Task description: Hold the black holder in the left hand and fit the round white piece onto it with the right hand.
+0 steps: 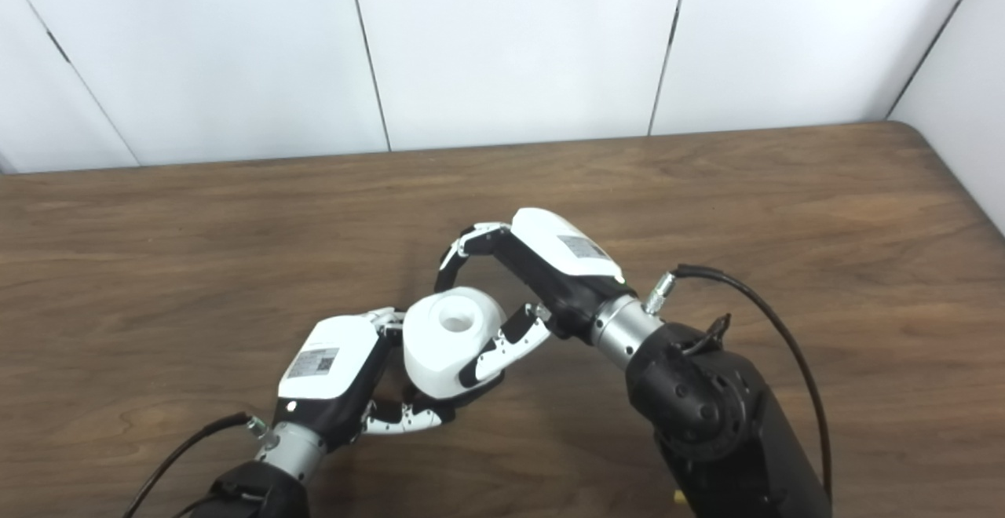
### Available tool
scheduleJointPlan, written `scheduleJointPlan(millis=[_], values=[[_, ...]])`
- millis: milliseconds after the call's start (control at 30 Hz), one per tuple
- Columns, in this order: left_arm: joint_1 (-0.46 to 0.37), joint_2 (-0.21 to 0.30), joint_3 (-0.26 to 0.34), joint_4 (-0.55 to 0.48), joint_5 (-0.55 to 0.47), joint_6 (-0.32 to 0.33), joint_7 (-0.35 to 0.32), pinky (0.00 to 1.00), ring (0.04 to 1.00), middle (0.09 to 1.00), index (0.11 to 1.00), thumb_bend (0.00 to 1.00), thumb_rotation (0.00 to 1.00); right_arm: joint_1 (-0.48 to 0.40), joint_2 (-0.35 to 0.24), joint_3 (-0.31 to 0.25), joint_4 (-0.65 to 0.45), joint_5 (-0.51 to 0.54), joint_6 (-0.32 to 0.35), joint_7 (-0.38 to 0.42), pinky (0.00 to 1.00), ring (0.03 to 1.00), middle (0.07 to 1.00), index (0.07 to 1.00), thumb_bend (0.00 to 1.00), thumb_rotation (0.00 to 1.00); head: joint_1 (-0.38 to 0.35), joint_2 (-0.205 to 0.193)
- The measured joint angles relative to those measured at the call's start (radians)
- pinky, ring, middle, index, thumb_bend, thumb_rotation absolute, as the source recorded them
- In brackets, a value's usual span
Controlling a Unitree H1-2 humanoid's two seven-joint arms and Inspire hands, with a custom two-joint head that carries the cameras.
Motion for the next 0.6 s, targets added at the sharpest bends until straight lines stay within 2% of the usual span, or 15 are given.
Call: scheduleJointPlan(millis=[600], values=[[-0.001,0.000,0.000,-0.008,0.007,0.004,-0.019,0.82,0.863,0.805,0.489,0.52,0.06,0.017,0.010,0.011,0.038,0.000,-0.042,-0.048,0.82,0.876,0.745,0.481,0.53,0.14,0.000,0.014]])
